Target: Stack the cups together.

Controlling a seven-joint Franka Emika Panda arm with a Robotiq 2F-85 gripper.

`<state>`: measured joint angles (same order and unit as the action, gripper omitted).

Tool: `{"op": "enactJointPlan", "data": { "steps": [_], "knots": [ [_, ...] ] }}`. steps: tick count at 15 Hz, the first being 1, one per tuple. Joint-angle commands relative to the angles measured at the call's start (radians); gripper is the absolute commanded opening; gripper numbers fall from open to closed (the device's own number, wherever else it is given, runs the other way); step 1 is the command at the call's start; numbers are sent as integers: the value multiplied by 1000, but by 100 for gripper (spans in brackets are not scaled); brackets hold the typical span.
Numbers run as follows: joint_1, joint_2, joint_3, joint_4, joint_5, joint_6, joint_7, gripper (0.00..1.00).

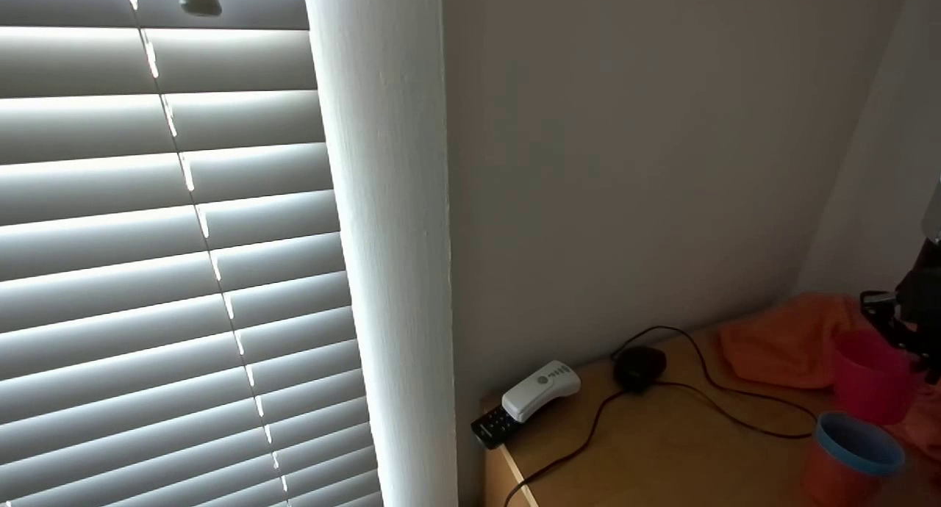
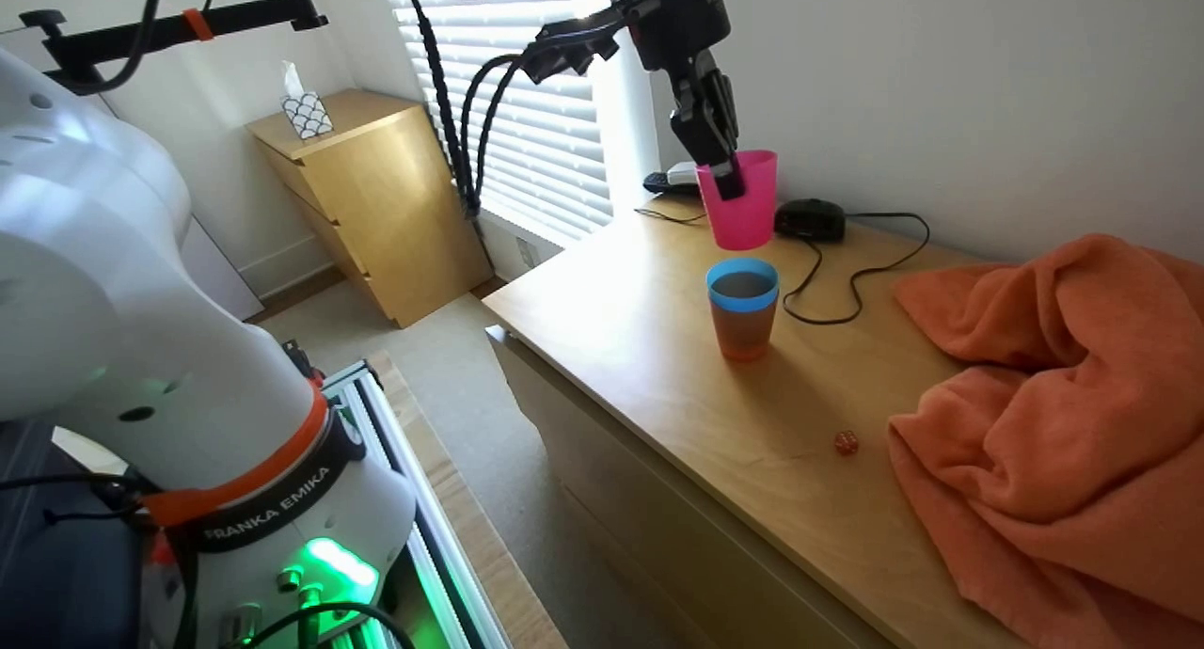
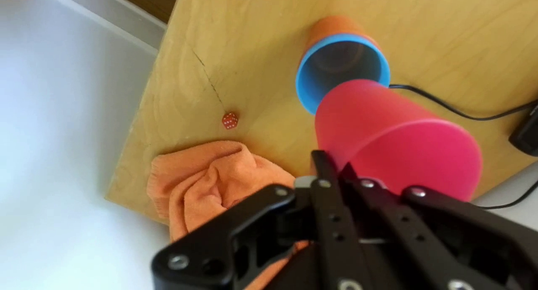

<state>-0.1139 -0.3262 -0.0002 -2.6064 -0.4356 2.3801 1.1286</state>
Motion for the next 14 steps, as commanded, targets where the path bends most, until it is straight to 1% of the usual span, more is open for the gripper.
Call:
{"op": "enactJointPlan", "data": {
  "steps": [1,5,8,11,14],
  "knots": [
    [-22,-12,0,-13,68,-33,-57,1],
    [-45,4,-10,-11,101,-34,-76,1],
    [-59,32,-20,-7,119,-7,-97,1],
    [-57,61,-26,1,153,-7,-125,1],
    [-61,82,-25,6,158,-9,-136,1]
  ]
}}
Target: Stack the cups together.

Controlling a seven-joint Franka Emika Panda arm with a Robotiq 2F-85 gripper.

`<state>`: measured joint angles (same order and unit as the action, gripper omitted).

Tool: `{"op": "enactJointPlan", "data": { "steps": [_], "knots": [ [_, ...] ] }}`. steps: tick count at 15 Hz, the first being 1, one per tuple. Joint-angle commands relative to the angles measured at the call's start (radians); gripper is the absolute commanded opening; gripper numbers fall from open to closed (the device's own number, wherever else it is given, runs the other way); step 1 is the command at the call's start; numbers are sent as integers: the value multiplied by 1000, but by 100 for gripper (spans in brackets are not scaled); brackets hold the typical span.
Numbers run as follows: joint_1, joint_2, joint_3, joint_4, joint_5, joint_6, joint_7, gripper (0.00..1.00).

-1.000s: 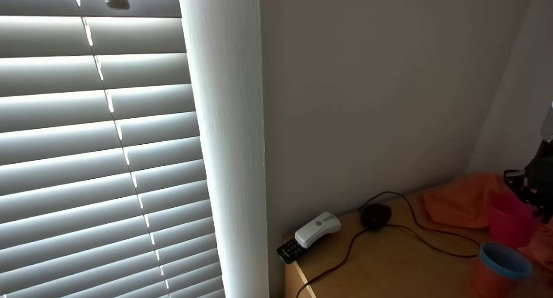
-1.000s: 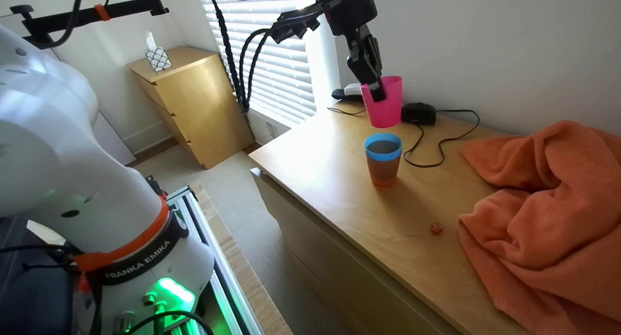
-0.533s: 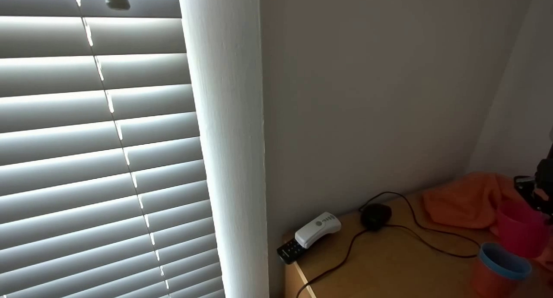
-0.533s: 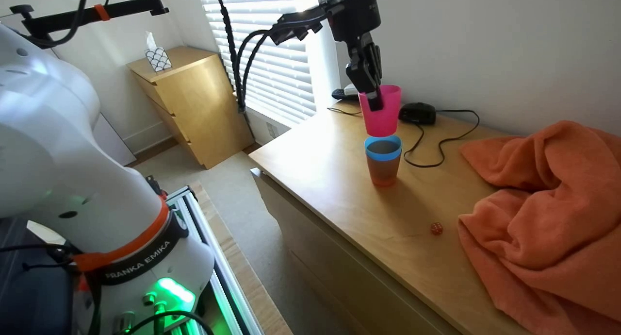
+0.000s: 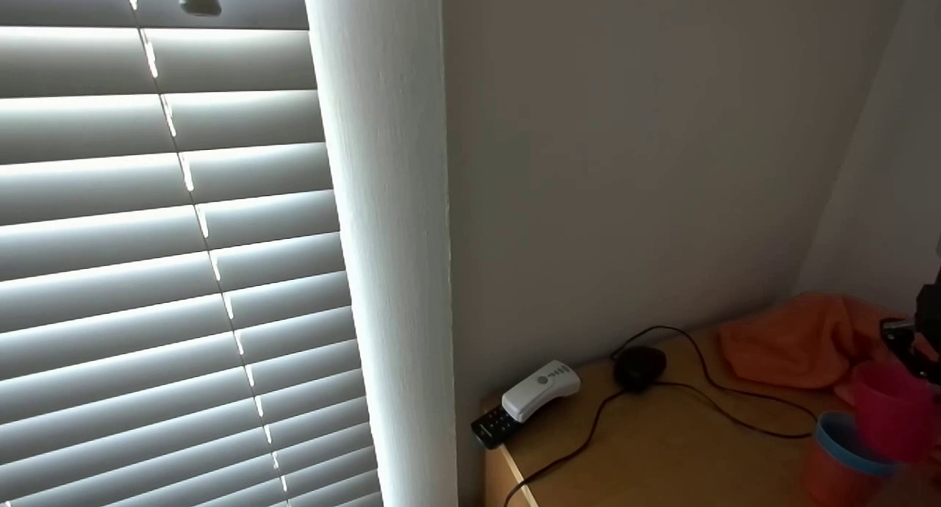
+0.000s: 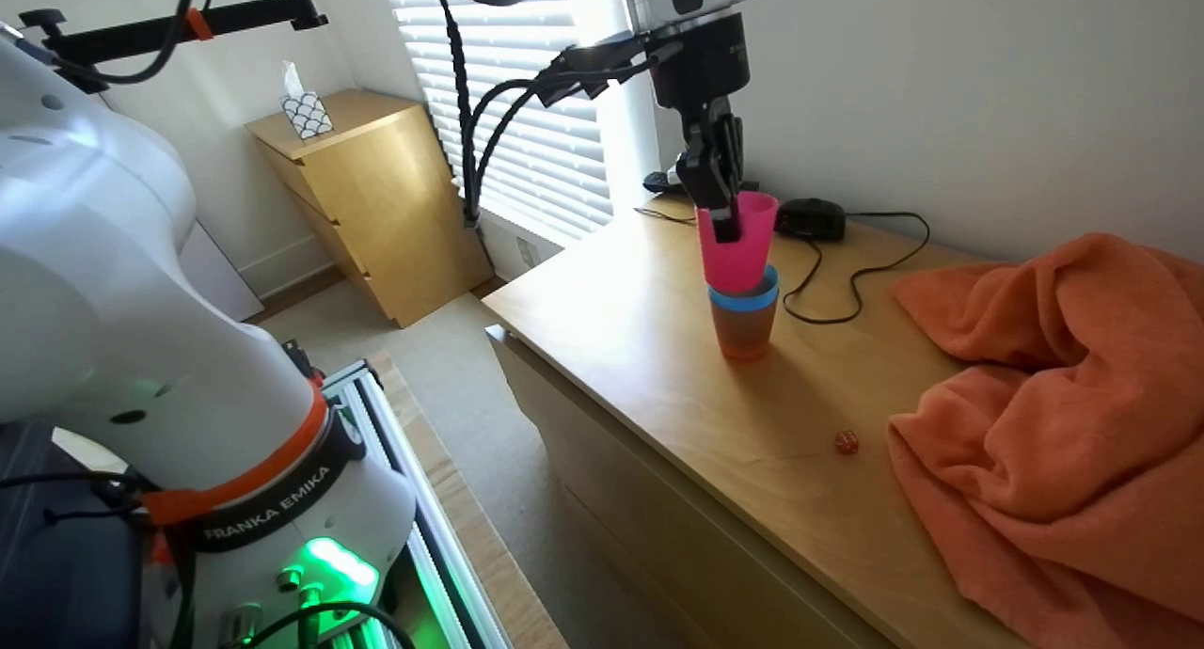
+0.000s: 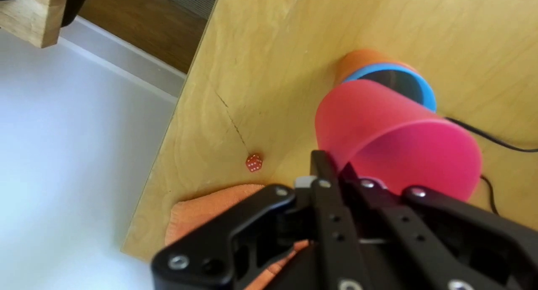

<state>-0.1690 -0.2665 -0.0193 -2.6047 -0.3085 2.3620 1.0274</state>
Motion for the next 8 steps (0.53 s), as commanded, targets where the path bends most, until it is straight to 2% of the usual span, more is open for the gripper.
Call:
{"op": "enactJointPlan", "data": {
  "steps": [1,8],
  "knots": [
    [-8,30,-6,6,28,15,-30,1],
    [-7,58,-6,12,23,80,-27,1]
  ]
}}
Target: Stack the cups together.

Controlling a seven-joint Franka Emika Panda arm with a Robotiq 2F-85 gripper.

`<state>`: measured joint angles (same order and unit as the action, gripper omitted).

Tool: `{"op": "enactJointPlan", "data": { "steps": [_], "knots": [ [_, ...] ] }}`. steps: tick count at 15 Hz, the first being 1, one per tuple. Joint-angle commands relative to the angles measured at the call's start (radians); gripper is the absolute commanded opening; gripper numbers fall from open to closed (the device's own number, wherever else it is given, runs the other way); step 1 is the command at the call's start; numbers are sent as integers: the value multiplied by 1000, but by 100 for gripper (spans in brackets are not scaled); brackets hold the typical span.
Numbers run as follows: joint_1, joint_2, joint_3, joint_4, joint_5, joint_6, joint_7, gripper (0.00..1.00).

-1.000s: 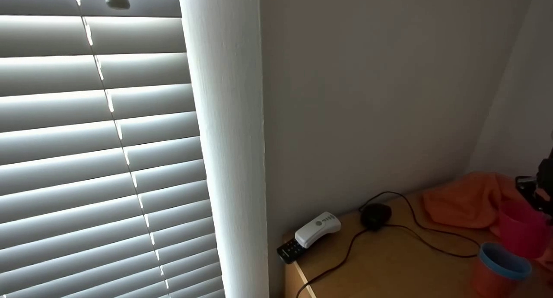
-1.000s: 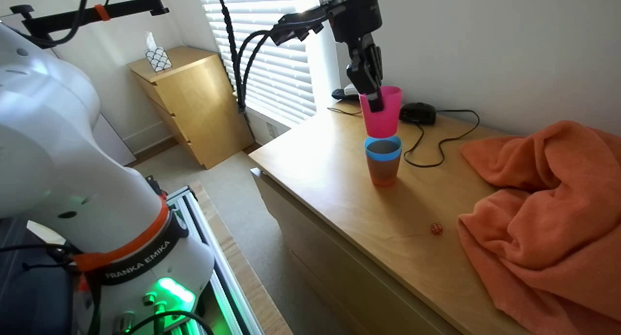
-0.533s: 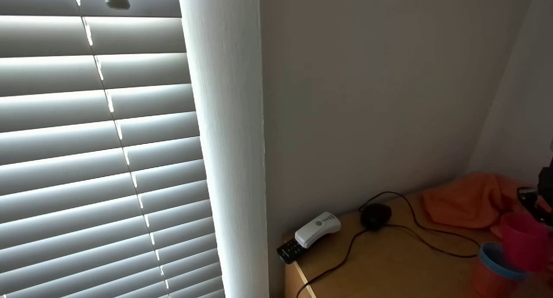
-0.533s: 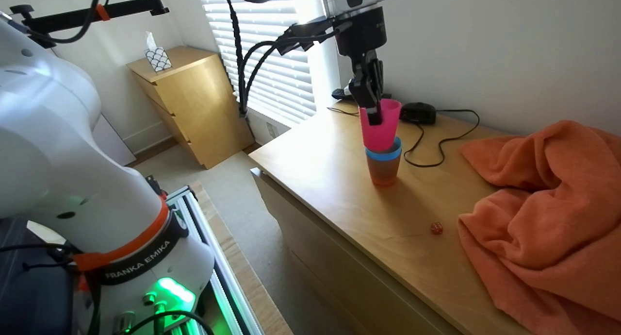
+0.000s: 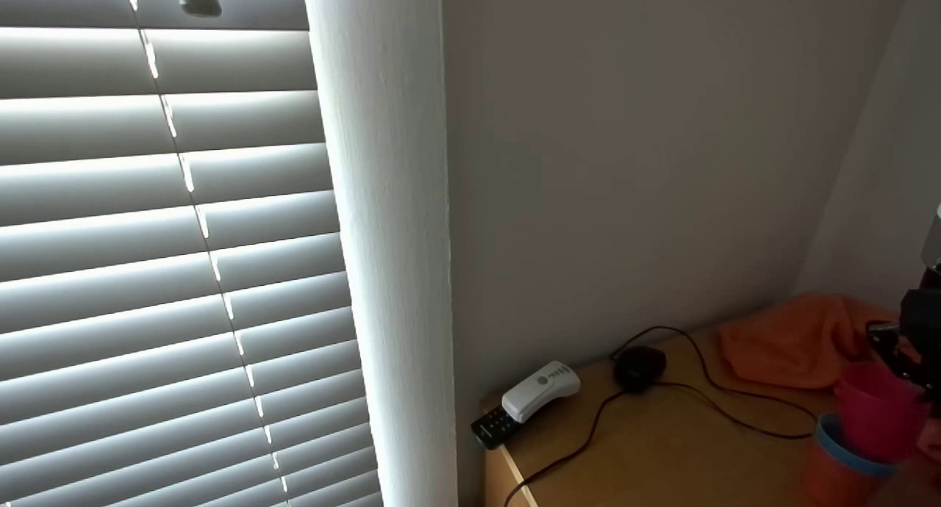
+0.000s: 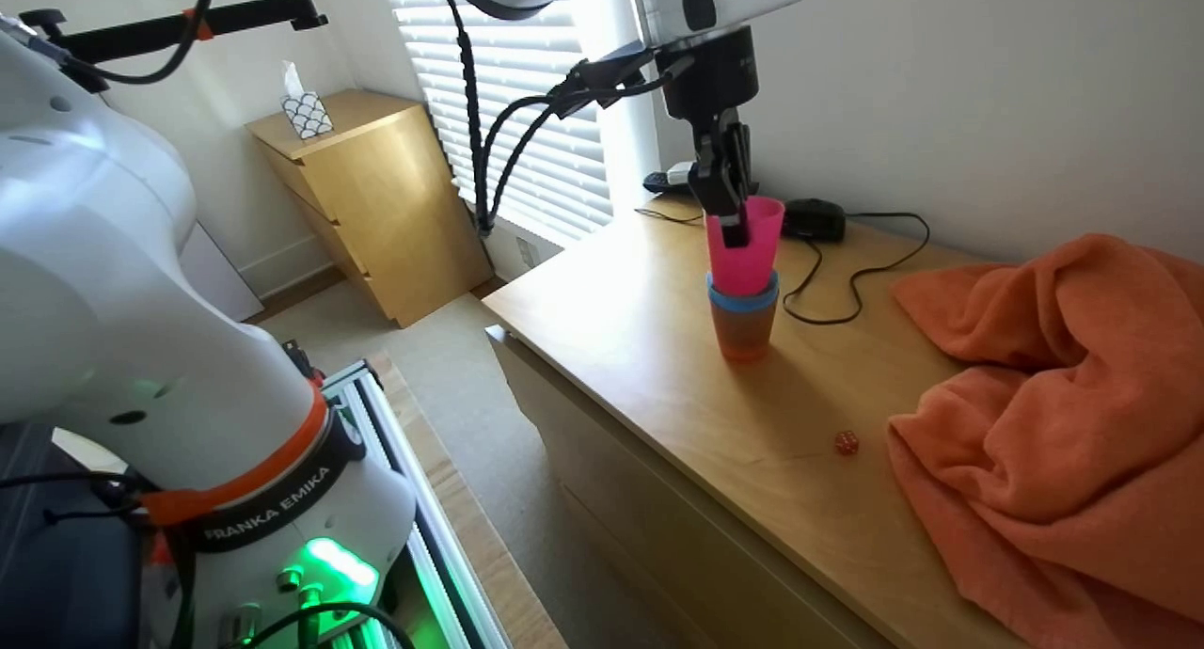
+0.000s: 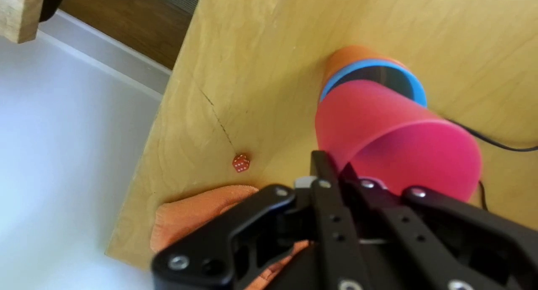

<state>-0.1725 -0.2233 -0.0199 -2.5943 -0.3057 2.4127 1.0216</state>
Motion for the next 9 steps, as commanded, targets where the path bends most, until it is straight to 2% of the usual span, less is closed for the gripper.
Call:
{"op": "enactJointPlan", "data": {
  "steps": [1,9],
  "knots": [
    [-3,20,-5,5,20,28,-17,1],
    [2,57,-8,21,30,38,-15,1]
  ]
}}
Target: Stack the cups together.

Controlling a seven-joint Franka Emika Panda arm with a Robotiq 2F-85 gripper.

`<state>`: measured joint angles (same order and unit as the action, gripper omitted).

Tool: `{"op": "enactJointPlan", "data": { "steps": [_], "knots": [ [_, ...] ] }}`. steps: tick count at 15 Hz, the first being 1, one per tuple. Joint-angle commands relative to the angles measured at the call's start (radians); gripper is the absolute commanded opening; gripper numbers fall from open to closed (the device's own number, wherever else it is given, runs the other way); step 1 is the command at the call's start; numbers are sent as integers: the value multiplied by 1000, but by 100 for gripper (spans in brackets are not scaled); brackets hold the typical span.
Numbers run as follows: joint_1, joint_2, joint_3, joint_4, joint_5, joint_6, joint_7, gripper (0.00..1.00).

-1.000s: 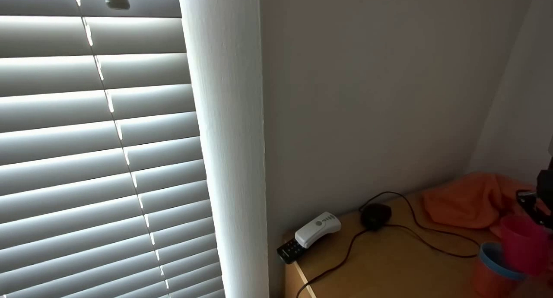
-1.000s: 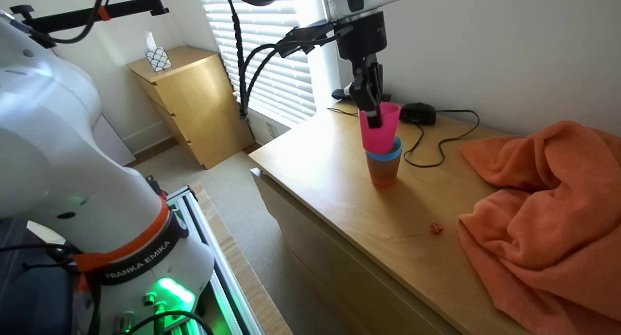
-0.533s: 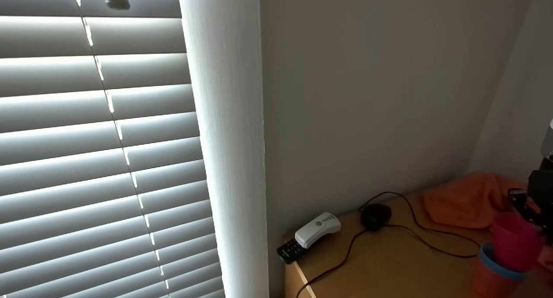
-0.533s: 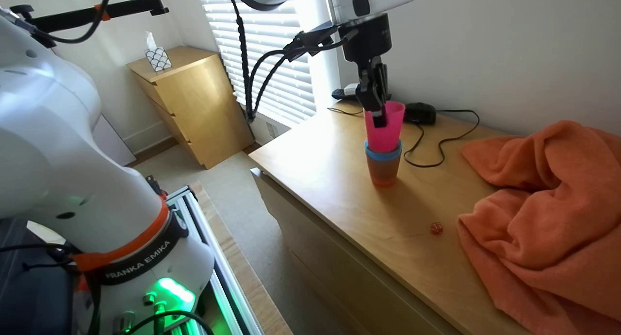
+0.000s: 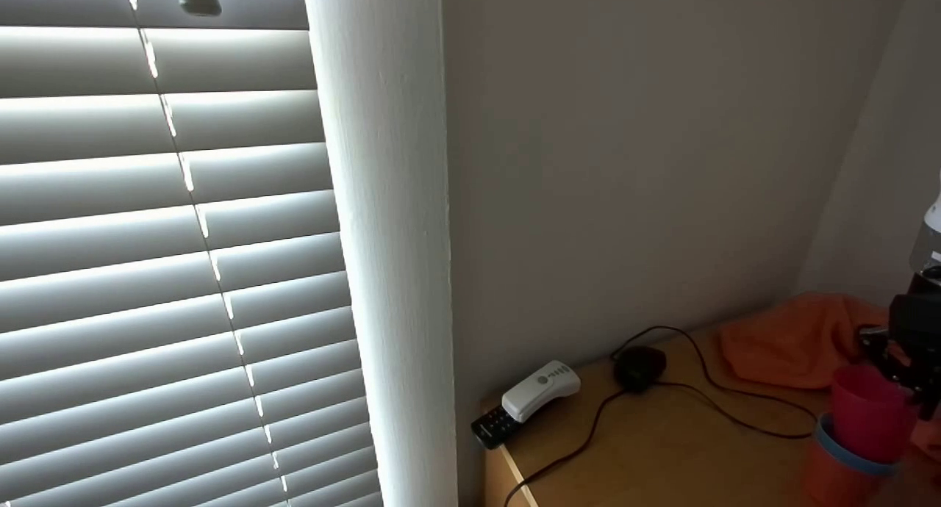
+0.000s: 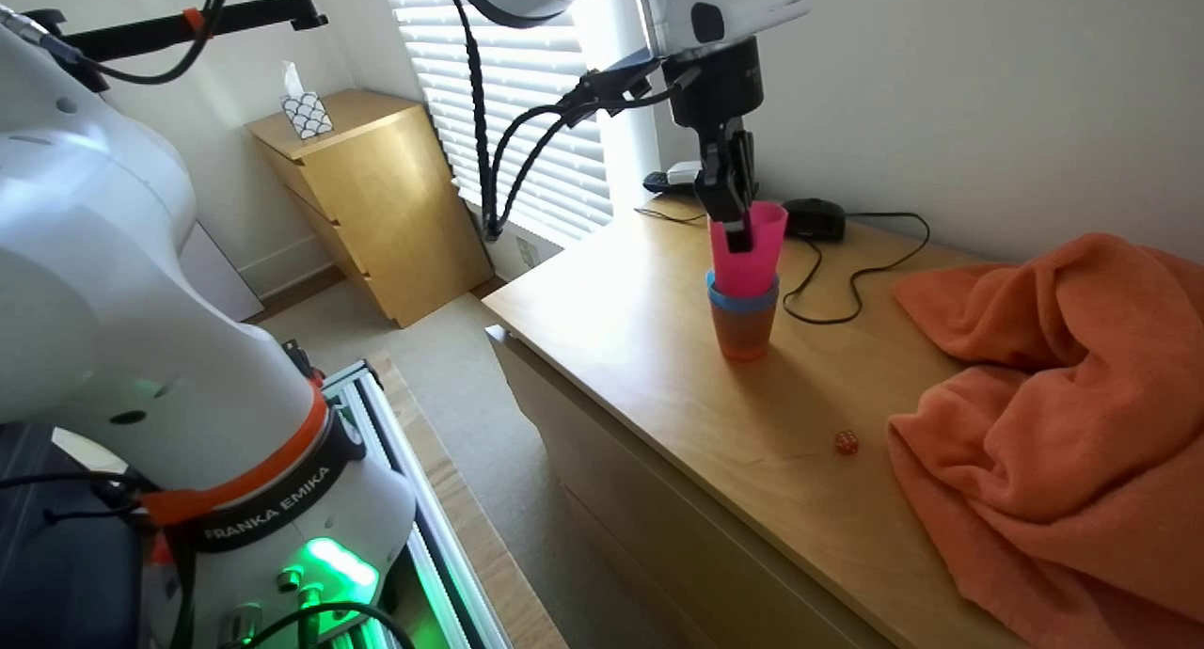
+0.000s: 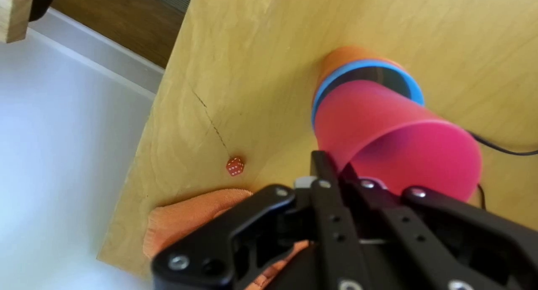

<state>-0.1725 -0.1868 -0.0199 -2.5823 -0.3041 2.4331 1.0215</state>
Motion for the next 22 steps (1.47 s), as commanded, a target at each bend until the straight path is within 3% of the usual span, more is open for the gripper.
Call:
{"op": "enactJointPlan", "data": {
  "steps": [1,2,11,21,22],
  "knots": [
    [2,24,-8,13,27,17,-10,12],
    [4,26,-8,17,32,16,-8,31],
    [55,-22,28,33,51,-39,-38,97],
    [33,-260,143,8,-110,-247,221,100],
    [45,-188,124,43,-83,-219,168,100]
  ]
}}
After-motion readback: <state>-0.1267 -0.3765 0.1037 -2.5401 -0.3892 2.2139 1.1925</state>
